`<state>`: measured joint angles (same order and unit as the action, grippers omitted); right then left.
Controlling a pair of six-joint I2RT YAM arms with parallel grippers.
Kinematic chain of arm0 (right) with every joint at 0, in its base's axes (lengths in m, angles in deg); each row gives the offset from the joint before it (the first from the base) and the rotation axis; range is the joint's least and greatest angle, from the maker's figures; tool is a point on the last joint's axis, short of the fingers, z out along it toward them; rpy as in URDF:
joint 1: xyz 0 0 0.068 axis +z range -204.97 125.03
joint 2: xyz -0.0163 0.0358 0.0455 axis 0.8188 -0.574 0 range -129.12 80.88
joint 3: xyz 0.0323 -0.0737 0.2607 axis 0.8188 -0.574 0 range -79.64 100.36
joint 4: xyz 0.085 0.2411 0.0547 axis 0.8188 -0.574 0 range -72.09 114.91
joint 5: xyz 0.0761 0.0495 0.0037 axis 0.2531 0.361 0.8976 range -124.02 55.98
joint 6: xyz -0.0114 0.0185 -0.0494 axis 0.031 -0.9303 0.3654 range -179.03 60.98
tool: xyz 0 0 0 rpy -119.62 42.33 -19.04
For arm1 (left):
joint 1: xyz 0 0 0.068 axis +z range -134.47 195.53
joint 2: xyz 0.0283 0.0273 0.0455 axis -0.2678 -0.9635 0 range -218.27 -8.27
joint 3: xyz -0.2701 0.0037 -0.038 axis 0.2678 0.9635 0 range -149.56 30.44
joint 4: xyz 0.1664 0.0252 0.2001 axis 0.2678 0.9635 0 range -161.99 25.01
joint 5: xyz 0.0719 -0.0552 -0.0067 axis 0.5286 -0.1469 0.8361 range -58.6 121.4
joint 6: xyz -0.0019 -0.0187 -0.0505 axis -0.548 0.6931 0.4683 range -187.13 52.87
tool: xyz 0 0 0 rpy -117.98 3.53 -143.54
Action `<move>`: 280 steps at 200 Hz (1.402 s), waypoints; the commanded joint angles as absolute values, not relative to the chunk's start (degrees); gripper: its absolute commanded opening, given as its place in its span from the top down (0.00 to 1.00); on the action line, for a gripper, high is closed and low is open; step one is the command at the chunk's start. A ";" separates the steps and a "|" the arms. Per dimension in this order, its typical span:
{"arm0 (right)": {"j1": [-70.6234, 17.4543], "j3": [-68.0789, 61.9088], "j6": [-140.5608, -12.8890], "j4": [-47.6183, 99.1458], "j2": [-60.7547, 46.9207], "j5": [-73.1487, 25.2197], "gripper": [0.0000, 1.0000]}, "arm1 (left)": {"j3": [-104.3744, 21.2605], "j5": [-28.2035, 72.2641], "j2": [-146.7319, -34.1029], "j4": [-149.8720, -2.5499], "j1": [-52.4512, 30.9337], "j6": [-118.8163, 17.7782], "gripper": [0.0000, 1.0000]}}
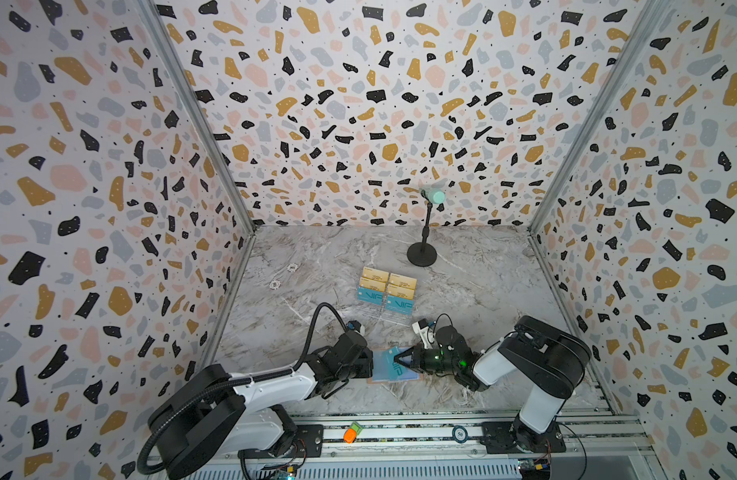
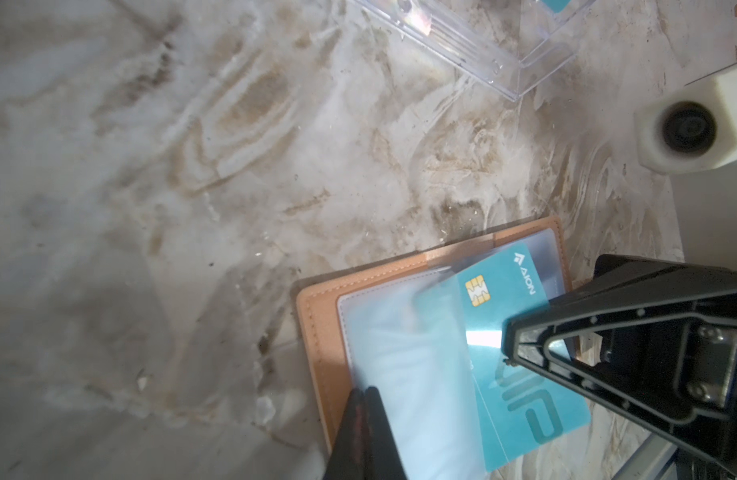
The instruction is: Put the credit cards into the card holder
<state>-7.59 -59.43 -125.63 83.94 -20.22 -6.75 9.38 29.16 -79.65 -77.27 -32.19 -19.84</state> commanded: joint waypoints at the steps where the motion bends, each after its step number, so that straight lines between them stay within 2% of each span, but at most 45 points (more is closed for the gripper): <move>1: -7.22 -59.26 -125.56 83.57 -21.00 -8.97 1.00 | 9.25 29.47 -79.45 -76.41 -32.73 -19.83 1.00; 92: -4.96 -57.49 -122.93 77.77 -19.49 -12.09 1.00 | 7.99 30.66 -76.74 -73.84 -32.73 -20.81 1.00; 113: -4.72 -57.52 -122.99 77.54 -19.11 -12.27 0.92 | 7.91 30.18 -76.57 -73.52 -32.80 -20.85 1.00; 145: -4.01 -56.93 -120.74 72.21 -16.78 -13.56 0.80 | 6.83 30.35 -75.61 -71.70 -32.84 -21.07 0.88; 184: -2.81 -56.92 -116.18 60.82 -11.20 -17.32 0.70 | 6.27 30.87 -74.72 -71.11 -32.81 -20.94 0.75; 215: -1.21 -53.14 -110.72 47.89 -6.78 -22.52 0.64 | 6.57 31.15 -74.92 -71.08 -32.89 -20.39 0.70; 233: 0.27 -50.23 -107.41 41.38 -5.45 -25.76 0.56 | 6.52 30.87 -75.07 -71.30 -32.87 -19.67 0.67; 280: 0.54 -48.37 -106.22 39.77 -6.79 -23.66 0.54 | 6.78 32.04 -74.42 -70.03 -32.90 -18.29 0.59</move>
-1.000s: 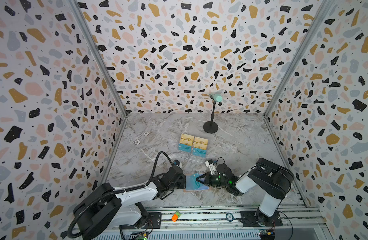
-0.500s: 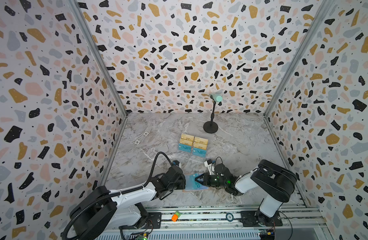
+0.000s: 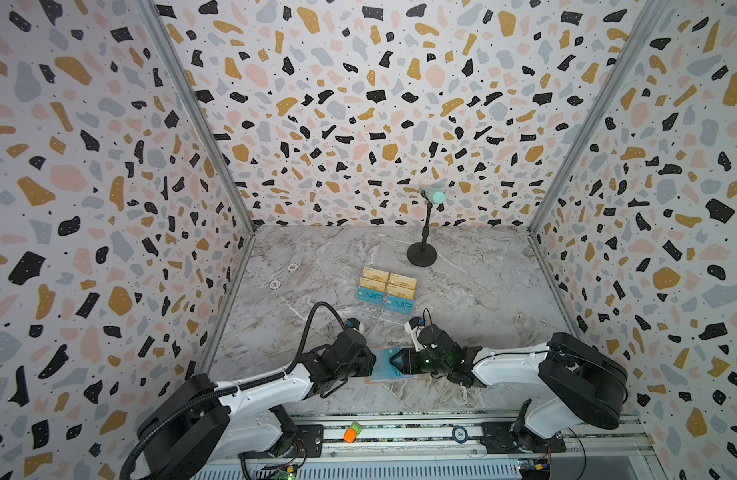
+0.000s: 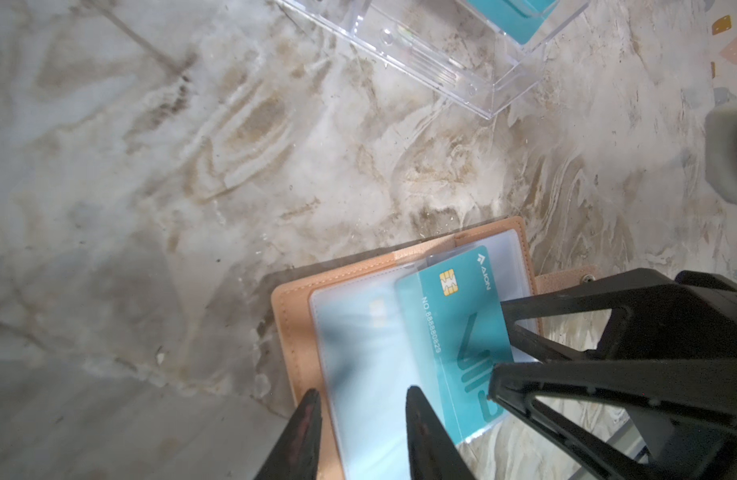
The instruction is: Put the credit cards into the card holder
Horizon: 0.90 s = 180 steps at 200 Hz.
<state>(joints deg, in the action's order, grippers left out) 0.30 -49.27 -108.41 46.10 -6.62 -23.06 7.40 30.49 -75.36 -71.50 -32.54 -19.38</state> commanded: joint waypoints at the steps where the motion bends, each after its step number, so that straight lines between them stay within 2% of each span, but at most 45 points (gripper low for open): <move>1: 0.57 -48.36 -106.22 39.77 -6.81 -23.65 0.54 | 6.79 32.12 -74.39 -70.00 -32.90 -18.23 0.59; 49: 1.16 -47.73 -106.54 37.57 -6.35 -22.70 0.54 | 7.36 32.79 -75.45 -68.56 -32.85 -16.86 0.55; 180: 4.69 -43.81 -109.79 38.66 -9.80 -21.53 0.56 | 10.84 28.41 -77.00 -76.46 -32.85 -14.20 0.56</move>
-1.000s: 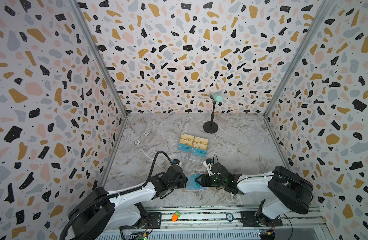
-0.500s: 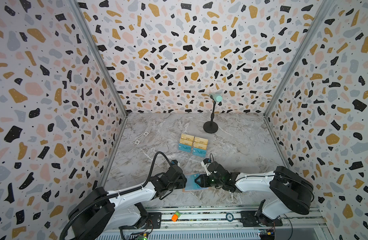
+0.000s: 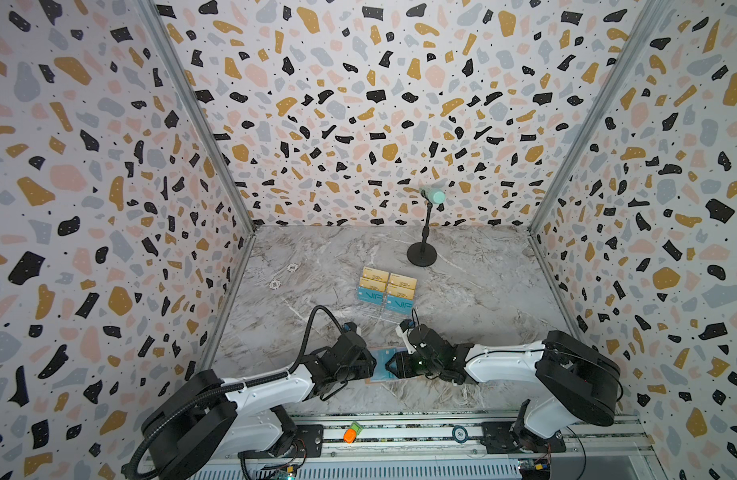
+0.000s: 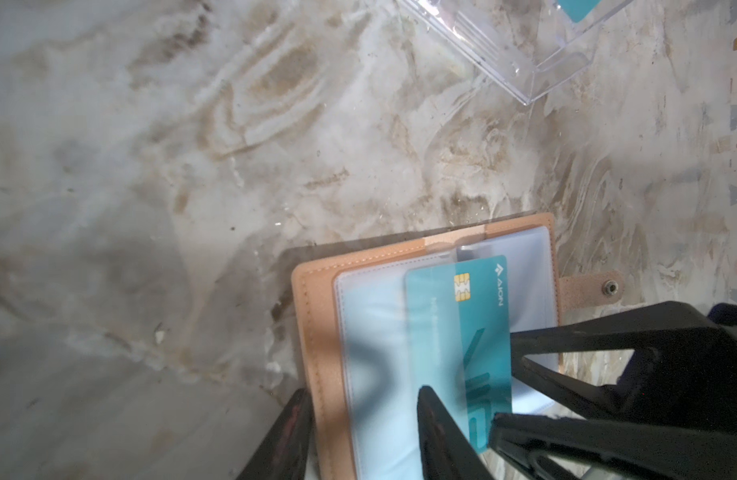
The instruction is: Put the credit cards into the card holder
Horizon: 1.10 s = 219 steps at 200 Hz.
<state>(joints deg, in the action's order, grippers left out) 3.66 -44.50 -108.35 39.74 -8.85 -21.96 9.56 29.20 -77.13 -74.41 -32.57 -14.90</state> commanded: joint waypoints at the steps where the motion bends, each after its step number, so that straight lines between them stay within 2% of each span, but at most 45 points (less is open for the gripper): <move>1: 4.70 -43.75 -109.81 38.68 -9.85 -21.58 0.56 | 10.84 28.46 -77.00 -76.47 -32.87 -14.21 0.56; 118: 6.25 -35.72 -101.63 35.54 -14.29 -21.54 0.56 | 11.55 27.46 -76.79 -80.24 -32.90 -14.39 0.58; 168: 6.35 -36.16 -99.05 37.33 -12.47 -21.08 0.55 | 11.35 27.34 -76.83 -79.99 -32.90 -14.85 0.57; 219: 4.81 -36.75 -96.38 31.00 -9.60 -23.90 0.50 | 10.64 31.16 -76.48 -75.78 -32.09 -13.35 0.57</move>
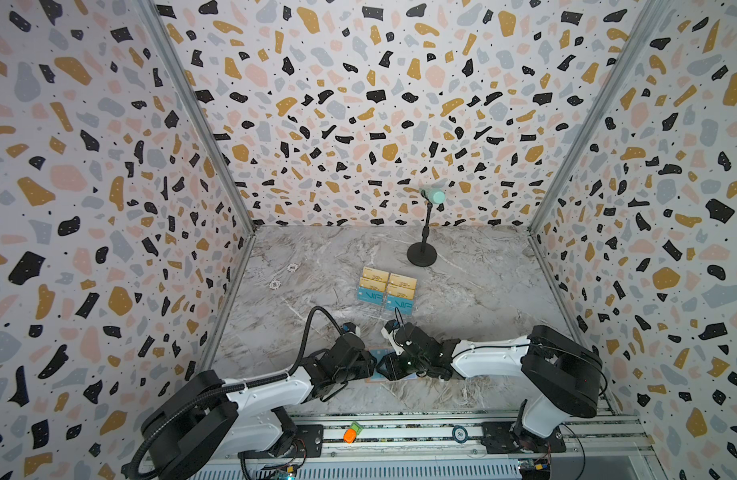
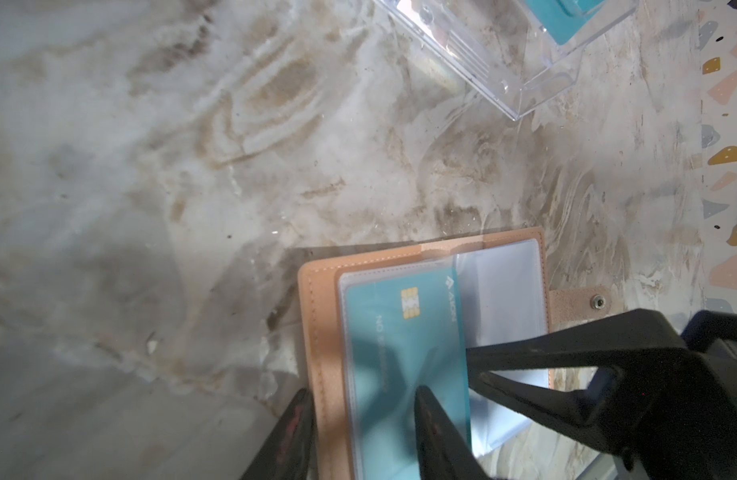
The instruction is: Put the credit cards into the card holder
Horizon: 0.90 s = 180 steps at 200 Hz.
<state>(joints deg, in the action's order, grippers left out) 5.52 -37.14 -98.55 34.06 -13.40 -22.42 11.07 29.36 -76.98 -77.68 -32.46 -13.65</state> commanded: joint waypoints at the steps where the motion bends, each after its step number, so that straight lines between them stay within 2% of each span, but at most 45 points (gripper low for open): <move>1: 4.80 -36.79 -96.38 30.99 -9.44 -23.86 0.50 | 10.57 31.24 -76.44 -75.69 -32.10 -13.39 0.57; 67: 1.96 -40.57 -95.26 27.54 -3.99 -24.42 0.51 | 3.62 37.11 -73.80 -62.08 -31.58 -15.46 0.56; 92: 0.18 -41.38 -93.88 27.15 -2.28 -24.02 0.62 | 0.82 36.07 -73.58 -61.31 -31.60 -16.06 0.57; 141: -3.71 -45.09 -91.57 27.62 0.05 -21.25 0.79 | -1.18 21.71 -79.49 -73.28 -33.60 -14.16 0.61; 180: -5.02 -46.54 -90.43 27.86 -0.49 -20.66 0.85 | -3.18 19.36 -87.49 -80.39 -35.78 -11.33 0.64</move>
<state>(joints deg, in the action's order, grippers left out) -4.71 -46.12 -92.08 28.29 -1.02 -21.55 -0.89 22.80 -84.09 -73.97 -34.71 -13.22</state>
